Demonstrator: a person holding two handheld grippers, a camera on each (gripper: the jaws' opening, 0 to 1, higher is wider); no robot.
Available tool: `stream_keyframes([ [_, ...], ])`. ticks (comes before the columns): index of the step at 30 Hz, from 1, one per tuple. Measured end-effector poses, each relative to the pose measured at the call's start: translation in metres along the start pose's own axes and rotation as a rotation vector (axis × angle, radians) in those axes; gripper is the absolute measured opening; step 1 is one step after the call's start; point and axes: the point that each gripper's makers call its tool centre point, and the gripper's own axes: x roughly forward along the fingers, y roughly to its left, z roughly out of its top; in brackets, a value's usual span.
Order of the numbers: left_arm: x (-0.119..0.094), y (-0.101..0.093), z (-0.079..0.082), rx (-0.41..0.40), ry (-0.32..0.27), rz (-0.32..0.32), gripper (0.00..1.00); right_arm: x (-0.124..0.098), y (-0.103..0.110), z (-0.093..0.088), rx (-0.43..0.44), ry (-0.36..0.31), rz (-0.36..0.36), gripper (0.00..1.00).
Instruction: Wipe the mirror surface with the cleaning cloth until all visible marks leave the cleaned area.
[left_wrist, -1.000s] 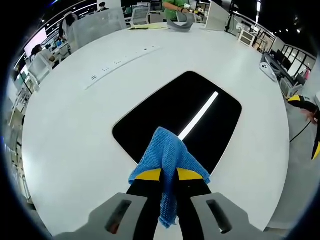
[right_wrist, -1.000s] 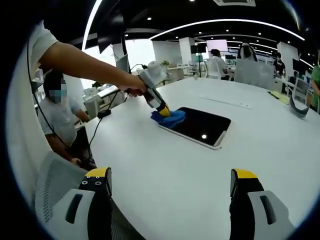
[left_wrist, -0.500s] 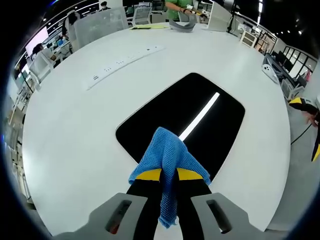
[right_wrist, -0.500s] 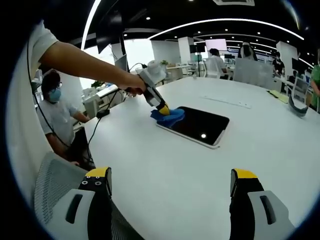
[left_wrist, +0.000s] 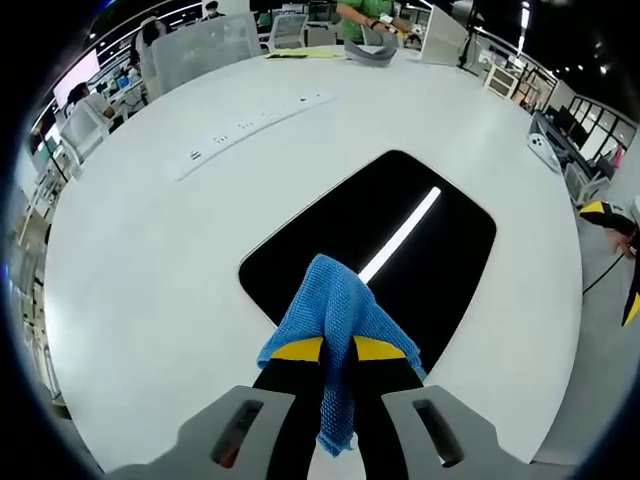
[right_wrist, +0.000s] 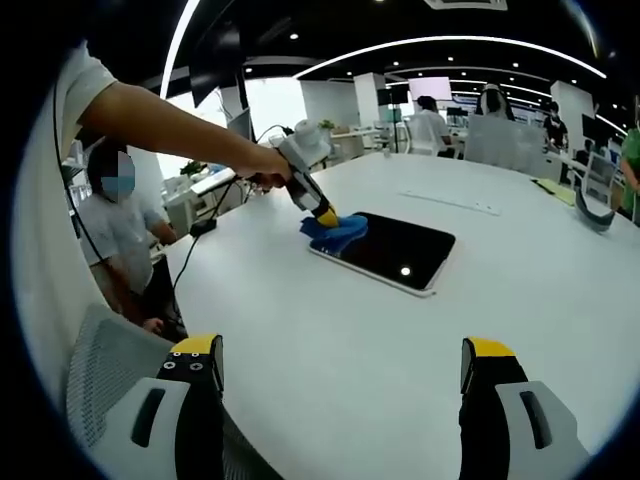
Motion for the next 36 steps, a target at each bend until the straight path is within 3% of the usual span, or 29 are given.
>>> stream_keyframes([
  [36,0.006,0.017,0.014,-0.008,-0.01,0.01,0.08,0.006,-0.01,0.002,0.002,0.011,-0.007,0.99],
])
